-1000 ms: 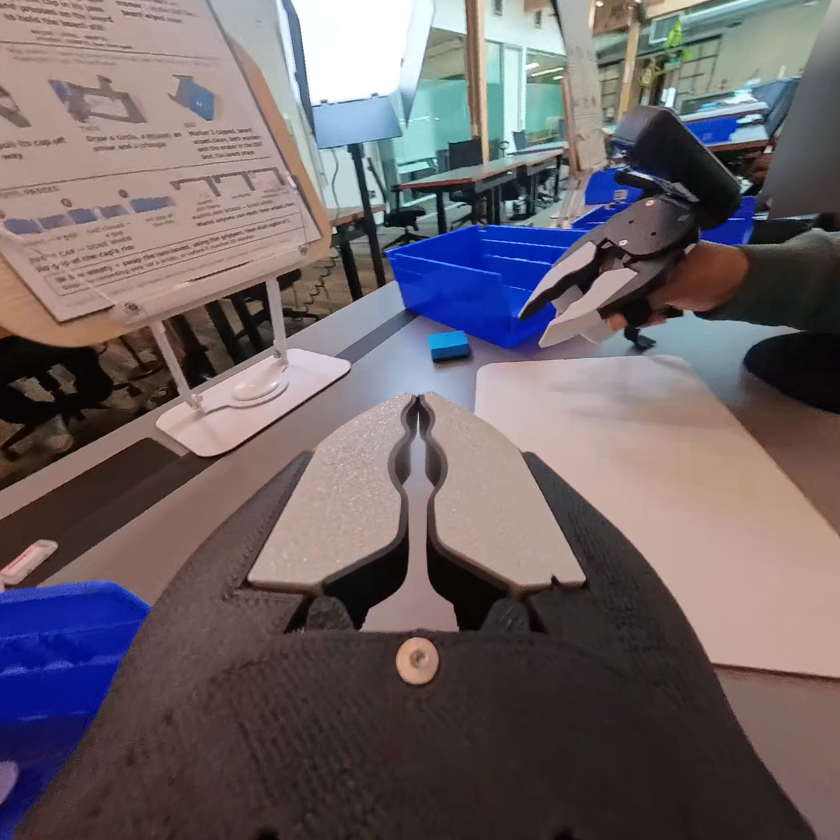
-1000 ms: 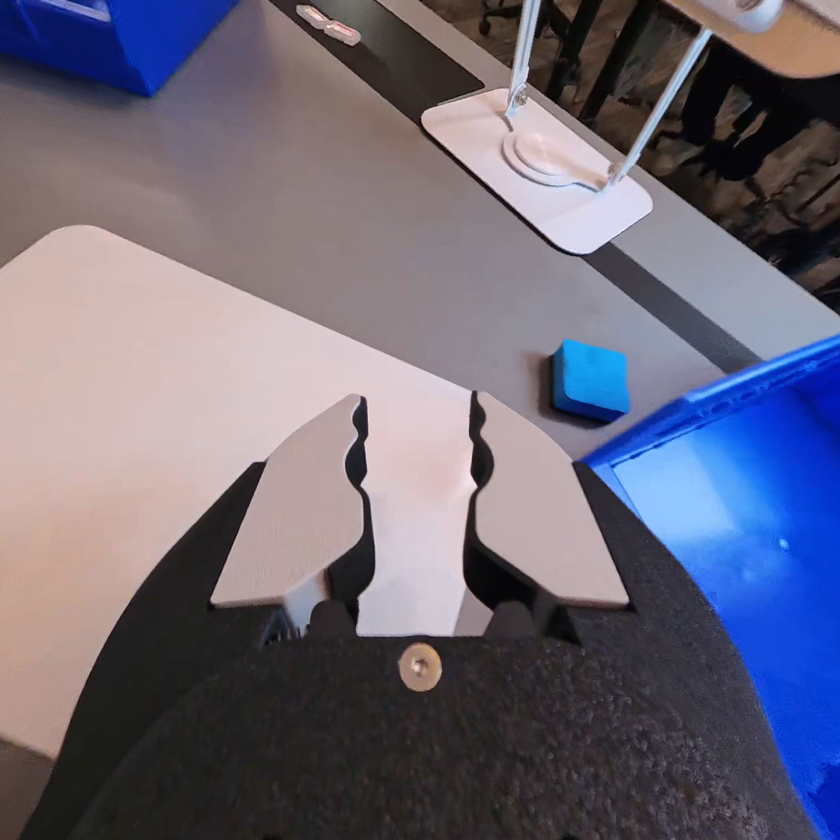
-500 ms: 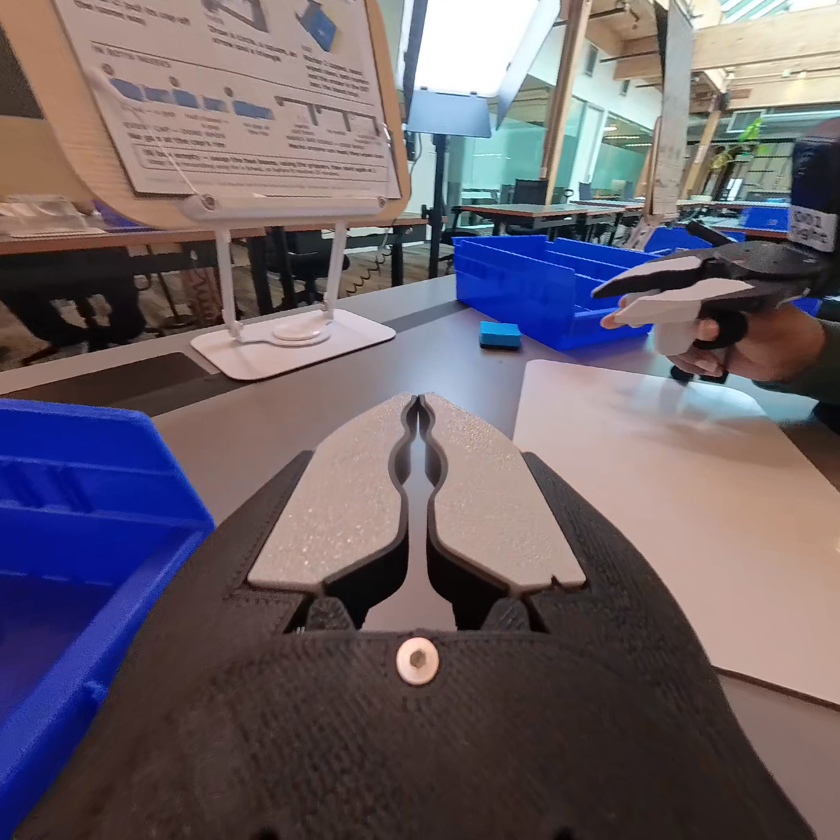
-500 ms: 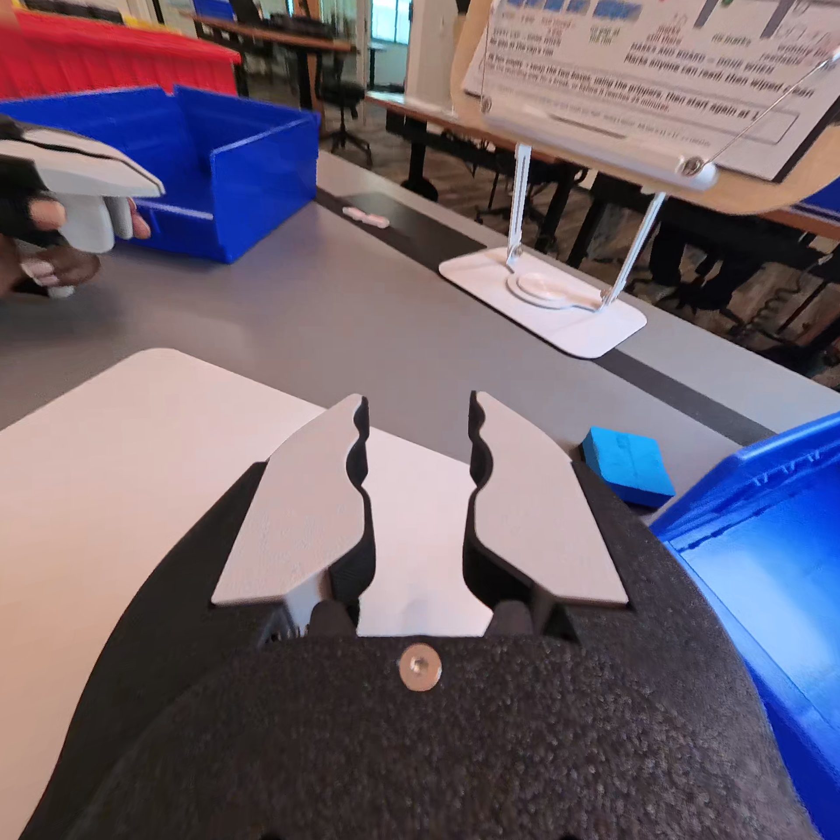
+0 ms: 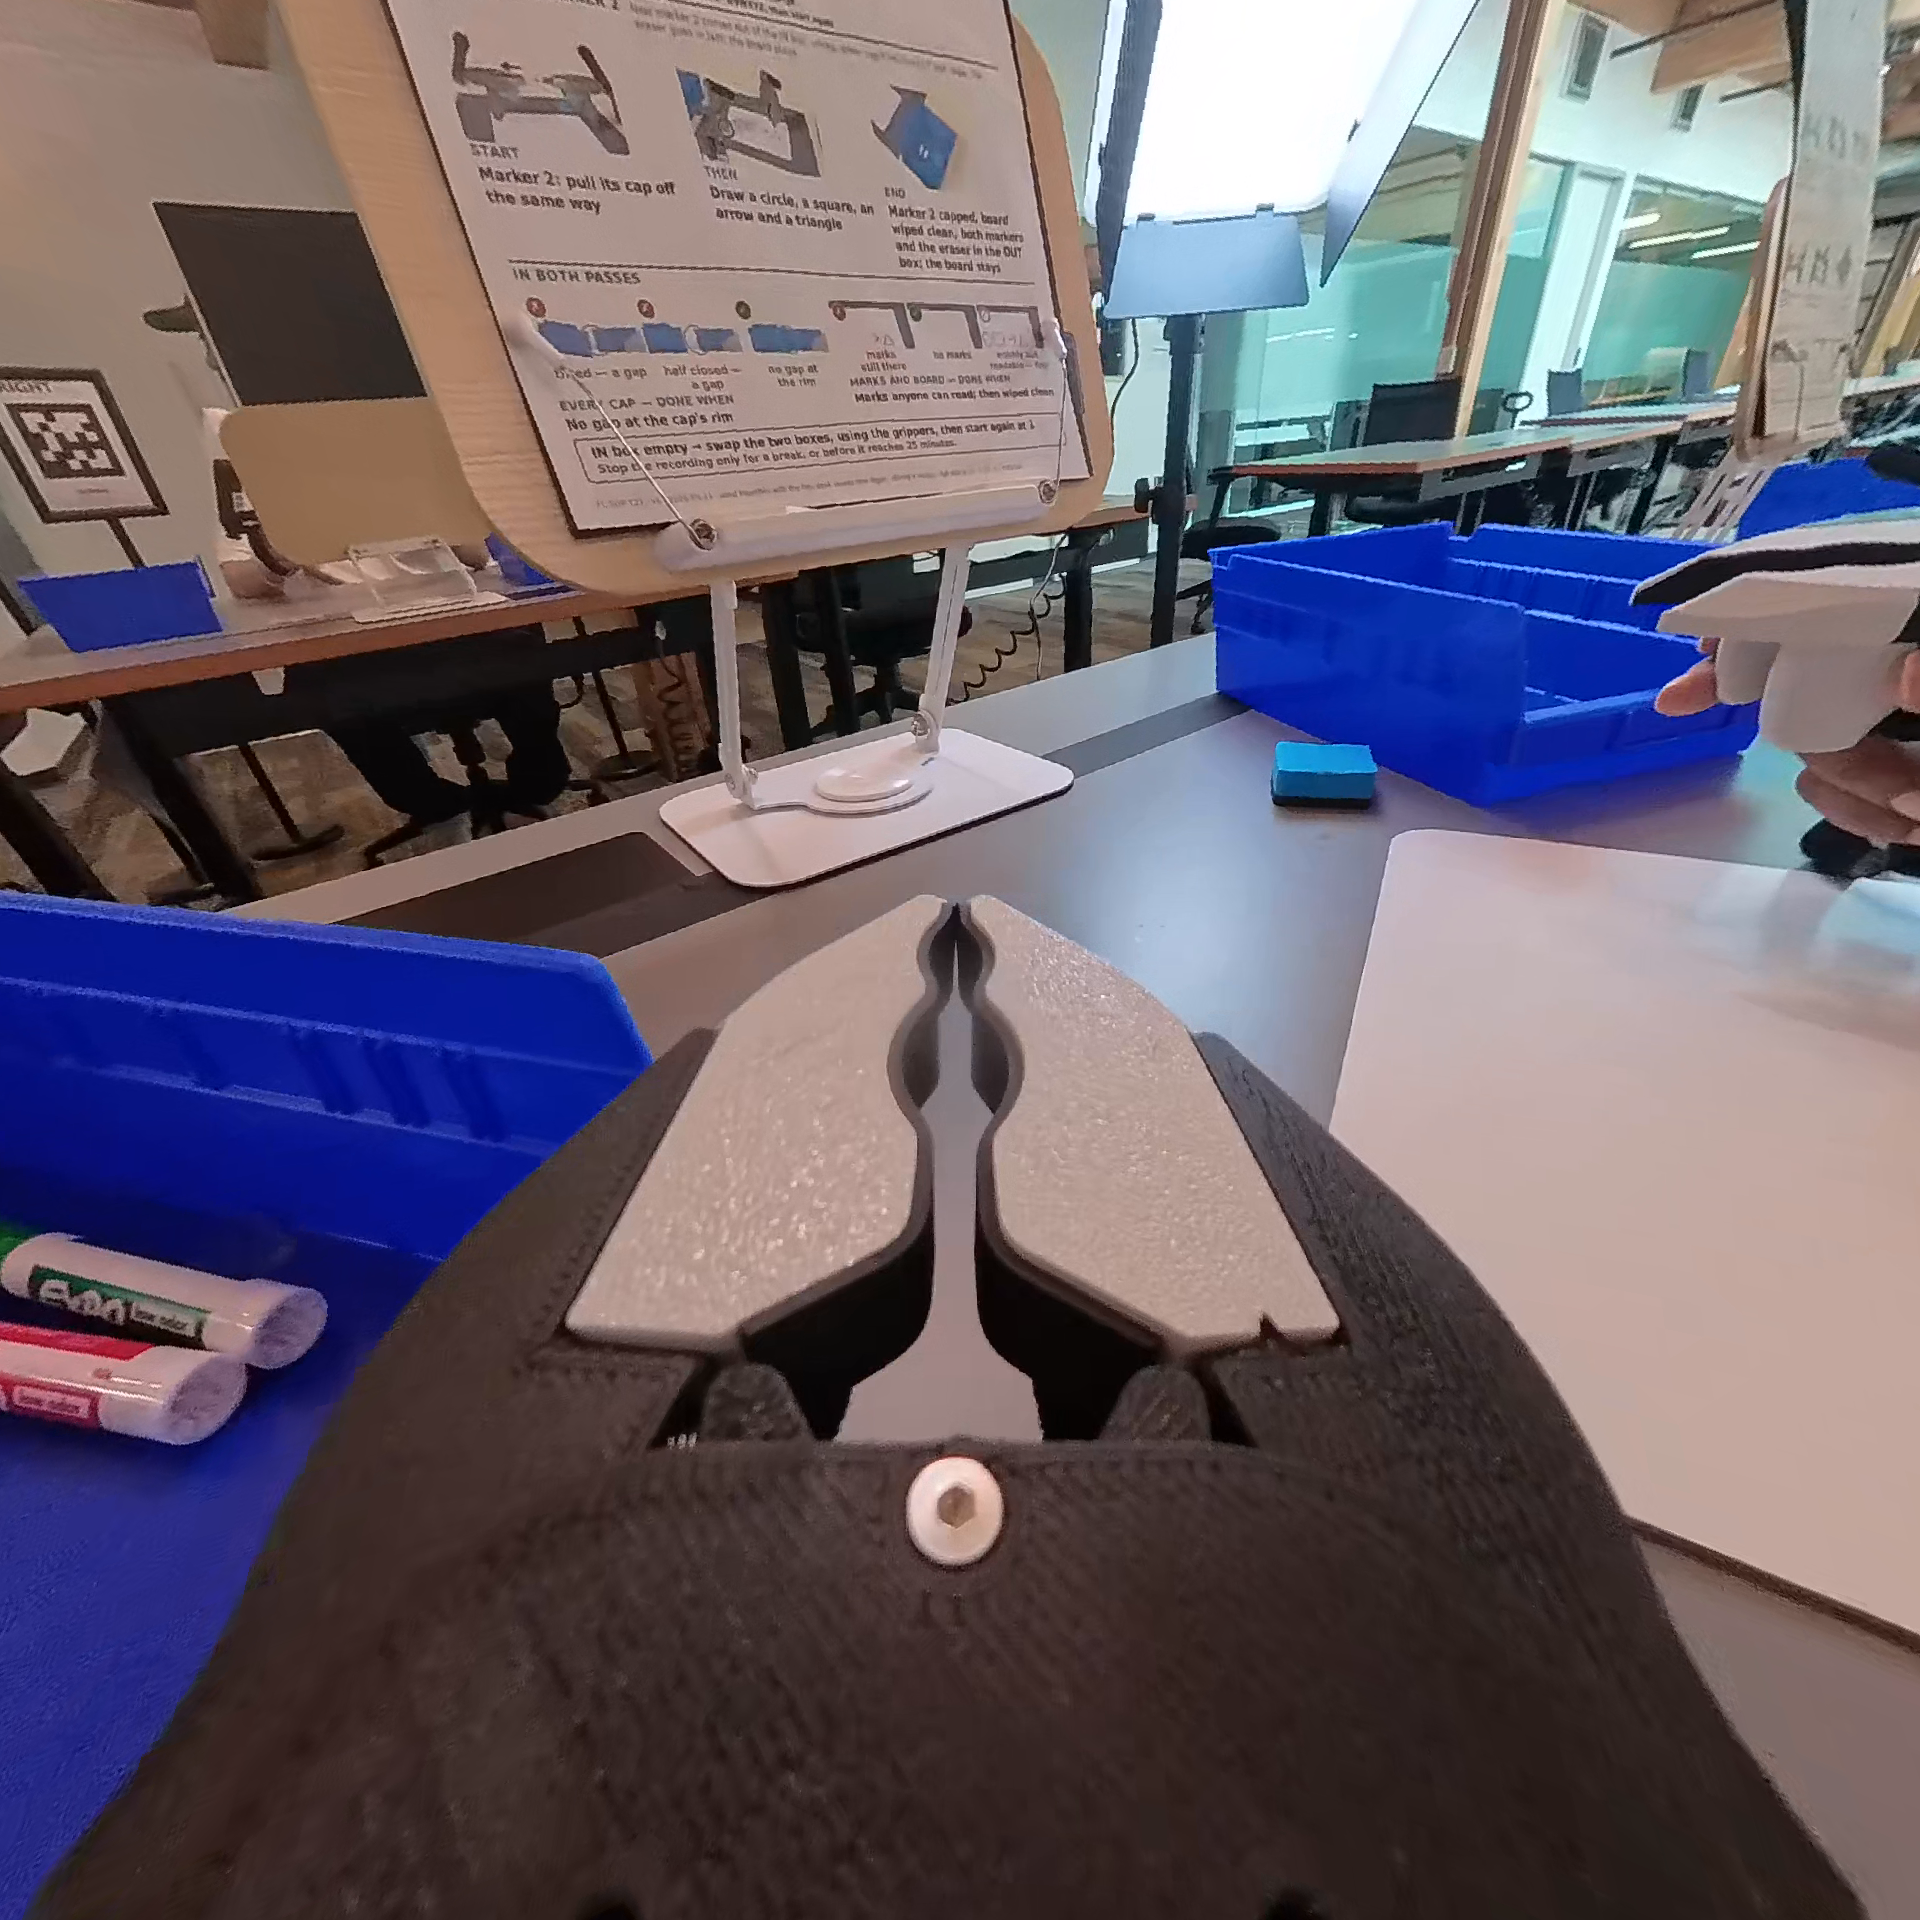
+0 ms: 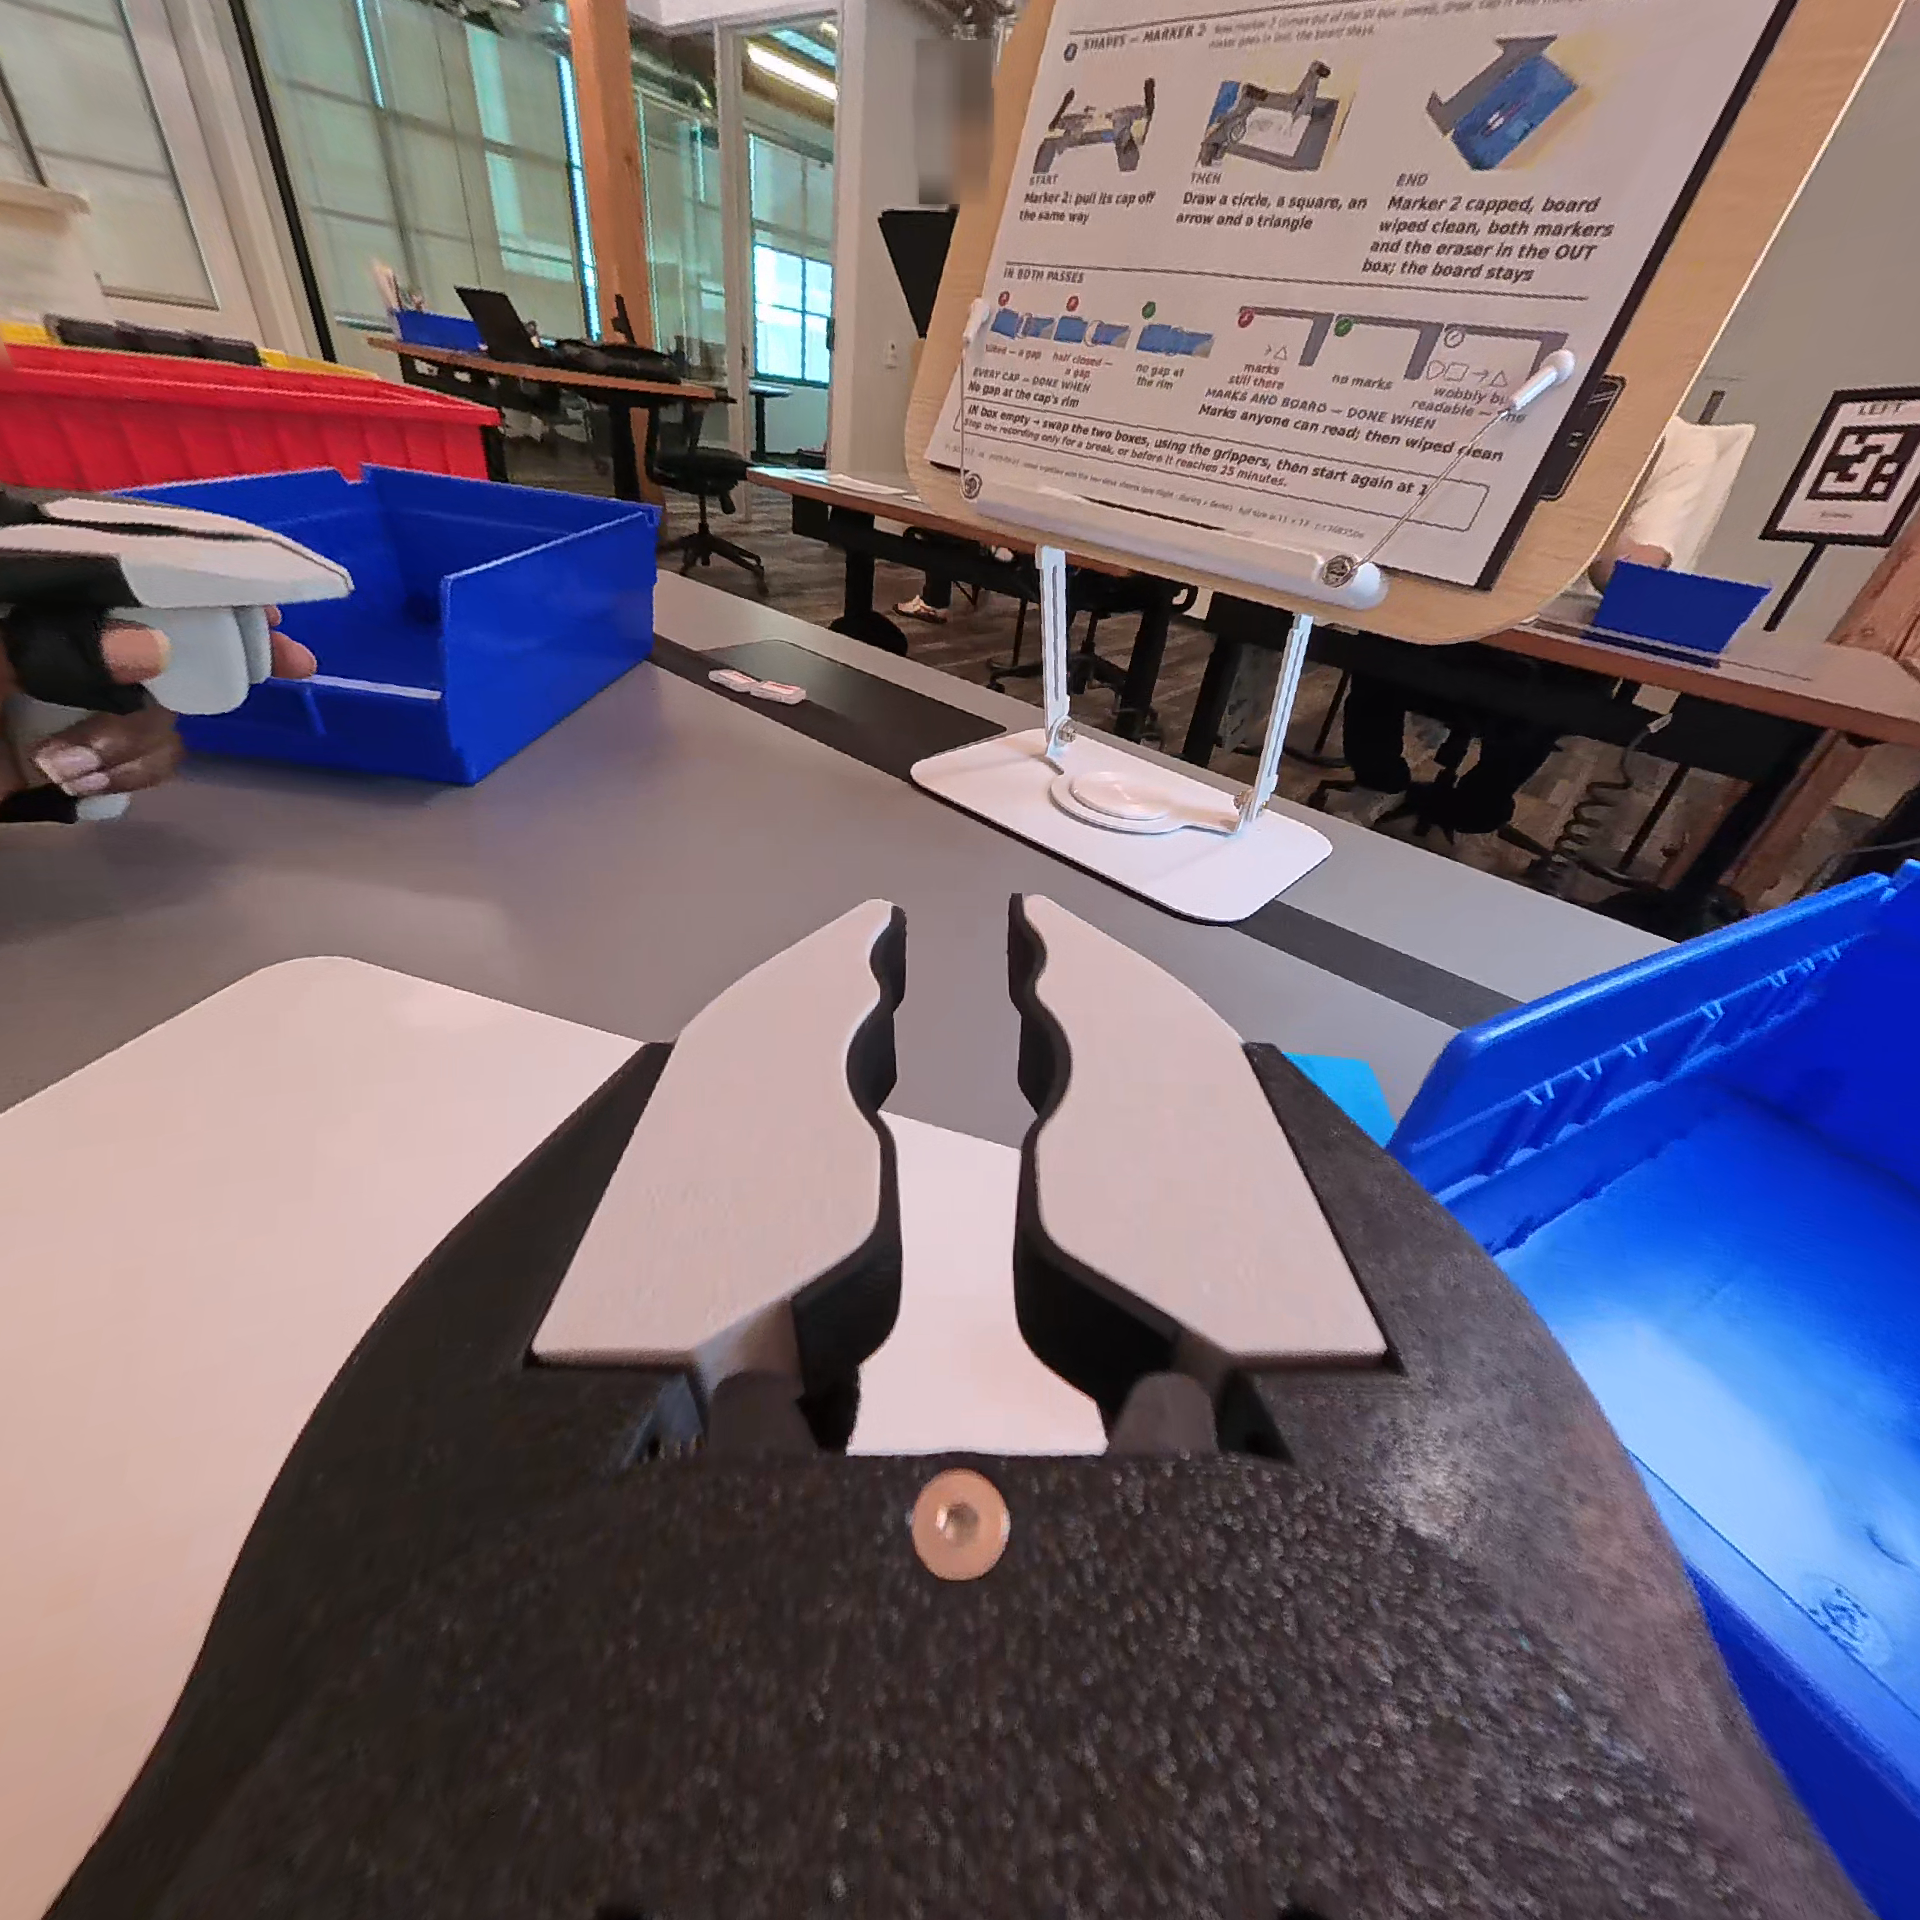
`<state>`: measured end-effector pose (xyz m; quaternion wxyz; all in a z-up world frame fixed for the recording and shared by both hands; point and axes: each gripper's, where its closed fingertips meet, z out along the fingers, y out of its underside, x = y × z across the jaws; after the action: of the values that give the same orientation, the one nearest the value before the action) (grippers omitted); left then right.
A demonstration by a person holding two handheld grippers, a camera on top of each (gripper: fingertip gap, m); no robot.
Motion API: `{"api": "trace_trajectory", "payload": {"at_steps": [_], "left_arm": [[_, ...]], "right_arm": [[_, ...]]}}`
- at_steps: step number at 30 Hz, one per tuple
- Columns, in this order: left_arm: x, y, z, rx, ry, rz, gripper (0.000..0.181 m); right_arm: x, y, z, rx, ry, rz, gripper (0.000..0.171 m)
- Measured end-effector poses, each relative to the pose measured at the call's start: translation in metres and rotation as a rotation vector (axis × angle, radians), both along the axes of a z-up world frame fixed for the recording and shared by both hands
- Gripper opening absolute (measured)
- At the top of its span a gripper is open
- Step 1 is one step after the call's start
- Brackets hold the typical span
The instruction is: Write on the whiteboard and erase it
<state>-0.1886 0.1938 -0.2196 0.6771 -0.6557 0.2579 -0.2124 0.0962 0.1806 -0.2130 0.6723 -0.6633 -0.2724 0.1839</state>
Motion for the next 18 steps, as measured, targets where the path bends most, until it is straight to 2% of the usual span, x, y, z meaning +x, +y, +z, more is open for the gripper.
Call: {"api": "trace_trajectory", "payload": {"at_steps": [3, 9, 18], "left_arm": [[0.001, -0.001, 0.000, 0.014, 0.015, -0.010, 0.000], [-0.002, -0.001, 0.004, 0.016, -0.009, -0.013, 0.016], [0.004, -0.002, -0.001, 0.009, 0.005, -0.031, 0.020]], "right_arm": [[0.002, 0.001, 0.000, 0.002, 0.010, -0.006, 0.018], [0.010, 0.002, 0.003, 0.008, 0.024, -0.023, 0.017], [0.011, 0.001, 0.003, 0.030, 0.010, -0.030, 0.016]]}}
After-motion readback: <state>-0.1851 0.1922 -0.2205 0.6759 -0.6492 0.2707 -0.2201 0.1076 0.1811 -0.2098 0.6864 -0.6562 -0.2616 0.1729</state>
